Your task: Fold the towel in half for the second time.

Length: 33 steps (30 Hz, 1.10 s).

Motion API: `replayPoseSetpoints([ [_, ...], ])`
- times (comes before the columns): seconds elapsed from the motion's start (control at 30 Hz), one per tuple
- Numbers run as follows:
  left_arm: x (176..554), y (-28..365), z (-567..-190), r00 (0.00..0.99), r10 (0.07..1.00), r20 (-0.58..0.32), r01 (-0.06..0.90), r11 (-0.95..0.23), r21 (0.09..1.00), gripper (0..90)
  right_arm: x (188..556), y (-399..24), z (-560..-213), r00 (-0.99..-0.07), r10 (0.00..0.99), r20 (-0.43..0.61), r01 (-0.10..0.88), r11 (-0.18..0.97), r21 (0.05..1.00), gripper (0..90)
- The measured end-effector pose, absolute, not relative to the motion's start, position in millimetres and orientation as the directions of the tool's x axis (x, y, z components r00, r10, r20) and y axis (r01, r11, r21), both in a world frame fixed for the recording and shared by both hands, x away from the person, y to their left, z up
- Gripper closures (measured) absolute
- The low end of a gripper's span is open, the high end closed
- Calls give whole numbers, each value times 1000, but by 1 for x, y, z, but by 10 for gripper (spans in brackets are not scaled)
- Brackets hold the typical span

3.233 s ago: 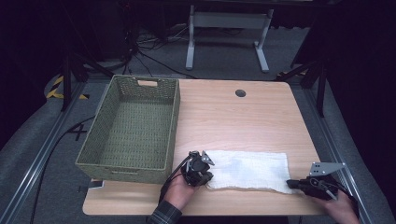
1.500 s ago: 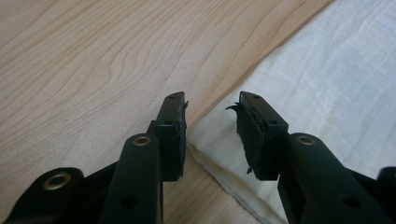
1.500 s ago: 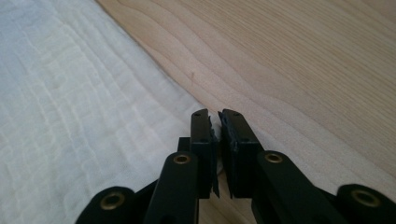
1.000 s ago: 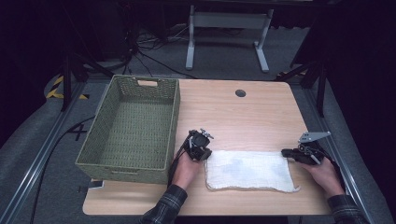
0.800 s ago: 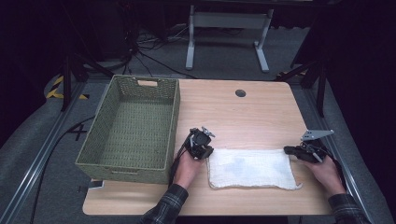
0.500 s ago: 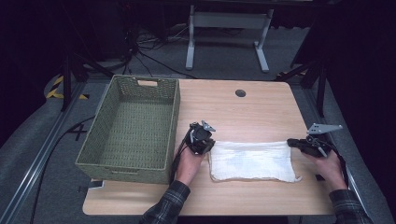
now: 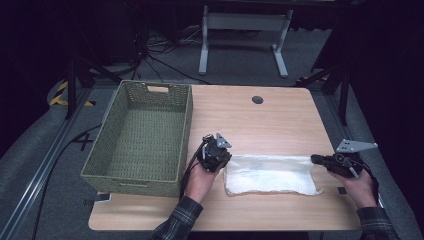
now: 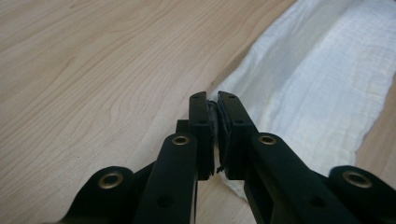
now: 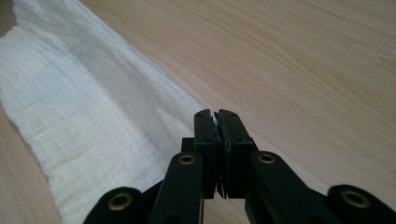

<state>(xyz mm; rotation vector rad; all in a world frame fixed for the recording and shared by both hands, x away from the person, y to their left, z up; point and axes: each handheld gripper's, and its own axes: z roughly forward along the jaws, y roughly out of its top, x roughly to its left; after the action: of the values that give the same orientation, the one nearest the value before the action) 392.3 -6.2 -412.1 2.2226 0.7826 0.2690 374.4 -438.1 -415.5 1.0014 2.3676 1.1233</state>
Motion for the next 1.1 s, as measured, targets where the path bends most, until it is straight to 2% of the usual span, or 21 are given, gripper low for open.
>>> replayPoseSetpoints([
  [0.63, 352, -5, -411, 835, 550, 4, 399, -611, 684, 850, 335, -440, -417, -724, 690, -8, 436, 467, 769, 872],
  [1.1, 336, -2, -424, 858, 513, -31, 412, -651, 638, 850, 312, -437, -427, -744, 667, 26, 459, 483, 746, 869],
])
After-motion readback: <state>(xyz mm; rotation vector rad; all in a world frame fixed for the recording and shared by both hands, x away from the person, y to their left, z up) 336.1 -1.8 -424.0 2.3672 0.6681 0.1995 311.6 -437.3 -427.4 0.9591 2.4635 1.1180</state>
